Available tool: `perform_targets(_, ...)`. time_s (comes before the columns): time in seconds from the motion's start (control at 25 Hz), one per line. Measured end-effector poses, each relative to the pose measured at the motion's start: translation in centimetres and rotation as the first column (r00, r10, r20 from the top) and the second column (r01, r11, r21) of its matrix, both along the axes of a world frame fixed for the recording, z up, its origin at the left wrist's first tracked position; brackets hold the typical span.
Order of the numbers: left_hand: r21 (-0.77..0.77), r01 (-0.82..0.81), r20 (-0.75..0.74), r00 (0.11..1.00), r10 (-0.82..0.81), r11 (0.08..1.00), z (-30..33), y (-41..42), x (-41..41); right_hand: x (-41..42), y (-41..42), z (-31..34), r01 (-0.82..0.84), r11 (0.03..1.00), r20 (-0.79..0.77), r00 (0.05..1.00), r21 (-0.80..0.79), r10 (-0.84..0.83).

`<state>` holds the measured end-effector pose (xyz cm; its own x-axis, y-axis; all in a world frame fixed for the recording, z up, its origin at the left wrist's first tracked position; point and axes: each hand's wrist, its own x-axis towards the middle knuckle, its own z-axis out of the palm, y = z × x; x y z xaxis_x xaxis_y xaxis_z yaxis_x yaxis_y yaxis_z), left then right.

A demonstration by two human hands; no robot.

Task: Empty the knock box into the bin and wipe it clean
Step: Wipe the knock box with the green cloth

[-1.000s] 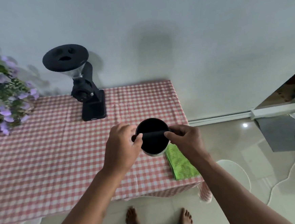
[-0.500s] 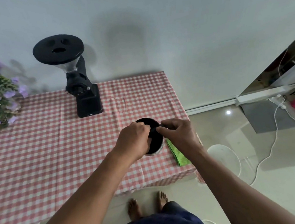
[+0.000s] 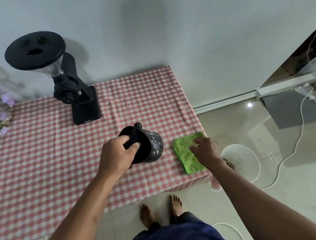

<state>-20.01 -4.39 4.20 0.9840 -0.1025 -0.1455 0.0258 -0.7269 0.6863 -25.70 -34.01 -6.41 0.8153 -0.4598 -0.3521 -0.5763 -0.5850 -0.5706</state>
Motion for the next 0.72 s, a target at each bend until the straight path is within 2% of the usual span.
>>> perform_targets(0.08,-0.027,-0.036,-0.014,0.999,0.036,0.999,0.1,-0.3,0.0,-0.2,0.0,-1.0,-0.206,0.976,-0.126,0.972,-0.072,0.196)
perform_targets(0.16,-0.065,-0.065,-0.047,0.997,0.062,0.996,0.3,-0.6,0.0,-0.7,0.7,-2.0,-0.466,0.871,-0.248,0.872,-0.157,0.422)
perform_targets(0.2,-0.072,-0.081,-0.055,0.996,0.077,0.994,0.4,-0.7,0.1,-1.1,1.0,-2.5,-0.53,0.828,-0.284,0.835,-0.181,0.472)
perform_targets(0.44,-0.084,-0.116,-0.072,0.991,0.11,0.99,0.4,-0.7,-0.4,-3.8,1.2,-5.0,-0.463,0.847,-0.196,0.885,-0.262,0.423)
perform_targets(0.64,-0.093,-0.141,-0.106,0.986,0.131,0.986,-0.1,-0.8,-0.8,-3.1,1.6,-3.8,-0.439,0.842,-0.085,0.896,-0.314,0.436)
perform_targets(0.72,-0.102,-0.146,-0.116,0.984,0.134,0.984,-0.2,-1.0,-1.0,-2.5,1.7,-2.3,-0.349,0.896,-0.037,0.935,-0.274,0.352)
